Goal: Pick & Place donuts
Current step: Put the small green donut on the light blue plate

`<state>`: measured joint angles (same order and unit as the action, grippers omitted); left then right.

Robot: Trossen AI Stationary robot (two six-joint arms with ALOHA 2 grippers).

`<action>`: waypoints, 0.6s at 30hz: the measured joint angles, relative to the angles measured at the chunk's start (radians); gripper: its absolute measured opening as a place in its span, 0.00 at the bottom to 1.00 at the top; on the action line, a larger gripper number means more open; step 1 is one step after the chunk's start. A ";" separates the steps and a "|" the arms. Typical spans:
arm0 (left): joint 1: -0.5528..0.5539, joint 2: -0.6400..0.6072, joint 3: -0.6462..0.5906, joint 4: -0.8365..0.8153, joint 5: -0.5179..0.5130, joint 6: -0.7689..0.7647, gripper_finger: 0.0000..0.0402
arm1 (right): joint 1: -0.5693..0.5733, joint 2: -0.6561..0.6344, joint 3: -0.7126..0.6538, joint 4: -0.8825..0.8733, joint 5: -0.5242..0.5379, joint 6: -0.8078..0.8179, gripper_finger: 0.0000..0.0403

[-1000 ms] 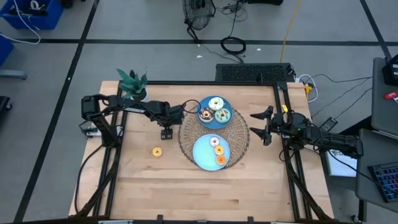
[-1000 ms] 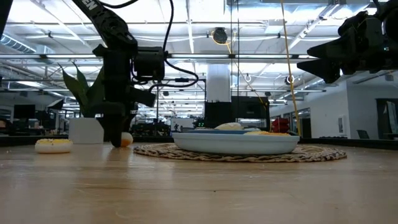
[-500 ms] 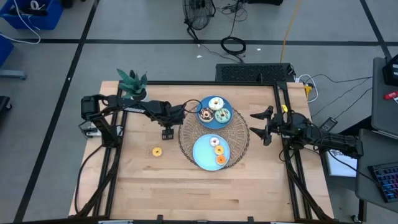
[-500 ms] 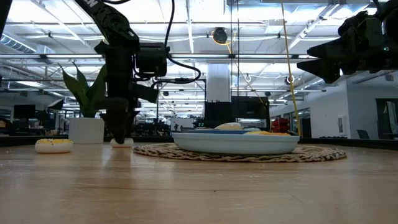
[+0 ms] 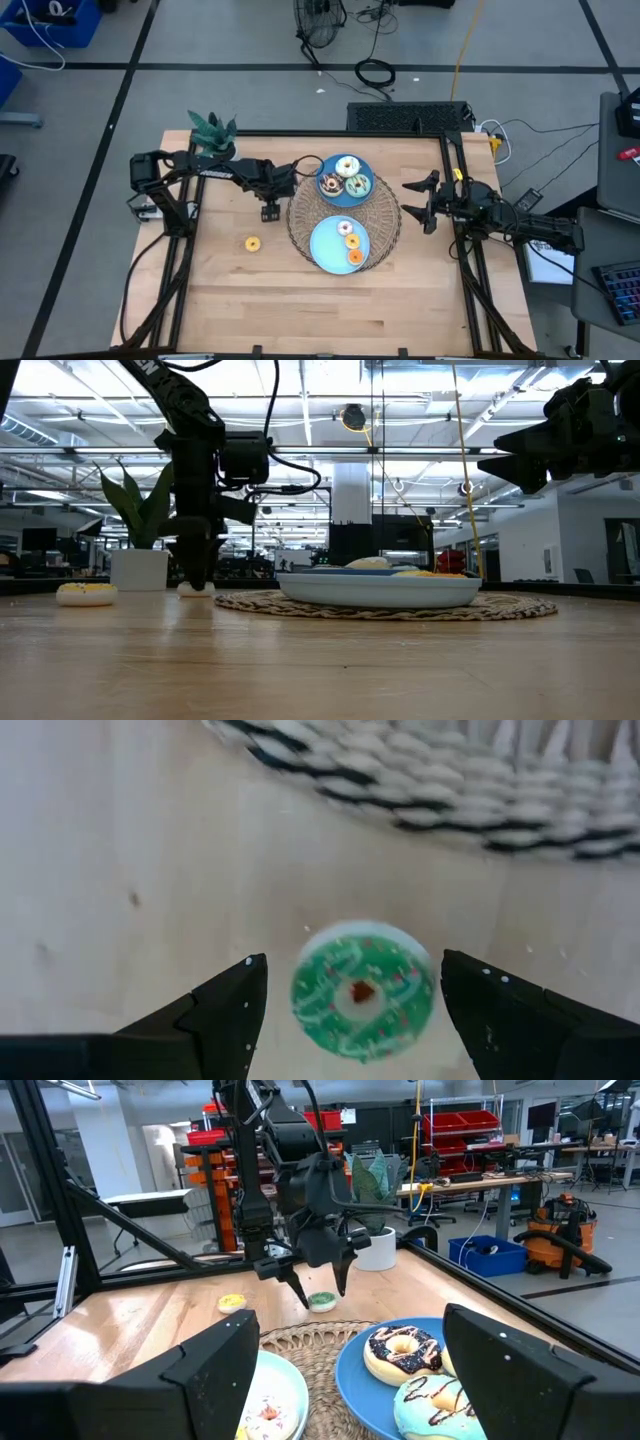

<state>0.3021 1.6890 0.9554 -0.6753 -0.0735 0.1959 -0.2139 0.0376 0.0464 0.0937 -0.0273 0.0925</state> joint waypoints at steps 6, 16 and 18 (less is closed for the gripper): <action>0.005 0.000 -0.001 -0.038 0.027 -0.014 0.73 | 0.000 0.000 0.000 0.000 0.000 0.000 0.75; 0.007 -0.001 -0.023 -0.021 0.024 -0.015 0.73 | 0.000 0.000 0.000 0.000 0.000 0.000 0.75; 0.007 -0.001 -0.040 -0.007 0.024 -0.017 0.73 | 0.000 0.000 0.000 0.000 0.000 0.000 0.75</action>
<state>0.3092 1.6882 0.9158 -0.6826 -0.0492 0.1790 -0.2138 0.0376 0.0464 0.0937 -0.0273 0.0925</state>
